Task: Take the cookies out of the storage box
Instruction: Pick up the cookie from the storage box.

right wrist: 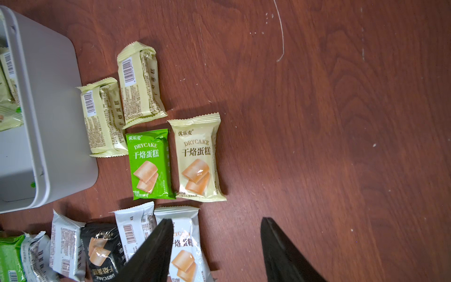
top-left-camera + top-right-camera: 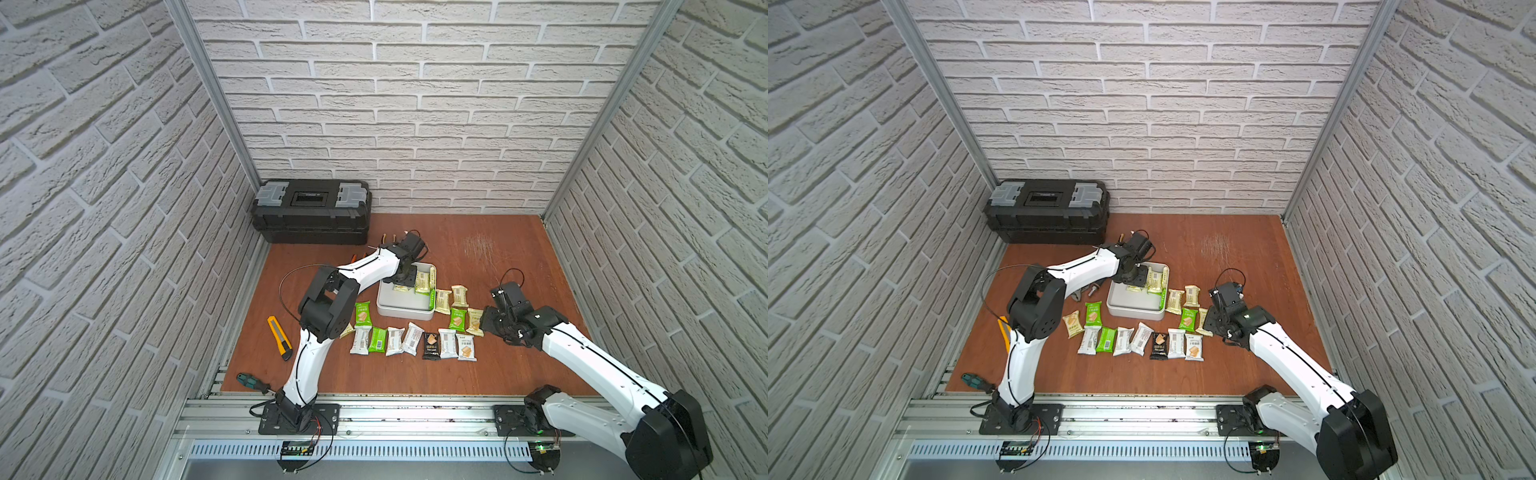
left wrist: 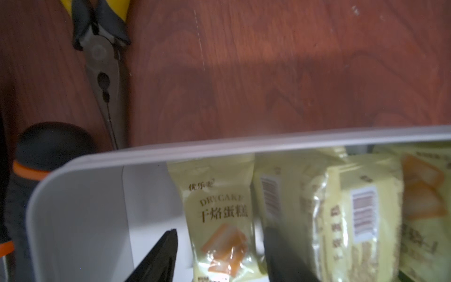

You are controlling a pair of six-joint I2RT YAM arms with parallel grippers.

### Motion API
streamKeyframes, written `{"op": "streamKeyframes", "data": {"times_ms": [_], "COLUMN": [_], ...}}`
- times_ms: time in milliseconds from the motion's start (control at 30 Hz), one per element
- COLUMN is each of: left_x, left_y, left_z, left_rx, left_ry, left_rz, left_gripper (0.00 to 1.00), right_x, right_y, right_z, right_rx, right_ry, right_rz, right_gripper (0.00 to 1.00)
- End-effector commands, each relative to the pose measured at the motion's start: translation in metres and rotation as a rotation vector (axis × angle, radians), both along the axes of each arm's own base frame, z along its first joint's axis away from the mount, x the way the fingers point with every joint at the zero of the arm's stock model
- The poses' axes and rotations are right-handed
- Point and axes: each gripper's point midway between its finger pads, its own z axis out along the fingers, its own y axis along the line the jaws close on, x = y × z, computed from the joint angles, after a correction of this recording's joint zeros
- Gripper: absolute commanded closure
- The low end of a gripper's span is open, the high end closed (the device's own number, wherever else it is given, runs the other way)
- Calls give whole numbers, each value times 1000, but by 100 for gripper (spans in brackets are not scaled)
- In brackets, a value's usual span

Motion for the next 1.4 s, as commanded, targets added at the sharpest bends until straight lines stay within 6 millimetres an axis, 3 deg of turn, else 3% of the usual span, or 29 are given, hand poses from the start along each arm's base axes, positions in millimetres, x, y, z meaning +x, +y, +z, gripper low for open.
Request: {"op": "streamKeyframes", "data": {"times_ms": [0, 333, 633, 933, 1100, 1367], "left_x": [1, -3, -2, -4, -16, -35], "left_y": [8, 9, 11, 9, 8, 24], "left_z": [-6, -23, -24, 2, 24, 50], "left_rx": [35, 46, 55, 47, 36, 23], "left_ry": [18, 52, 48, 6, -23, -59], "left_rz": [40, 74, 89, 68, 41, 50], "left_gripper": [41, 53, 58, 62, 62, 63], "right_x": [1, -1, 0, 1, 3, 7], "right_y": [-3, -4, -4, -4, -2, 2], "right_z": [0, -3, 2, 6, 4, 6], "right_rx": [-4, 6, -2, -7, 2, 10], "right_ry": [-18, -22, -27, -33, -34, -36], "right_rz": [-19, -27, -18, -12, -10, 4], "right_gripper": [38, 38, 39, 39, 39, 39]}}
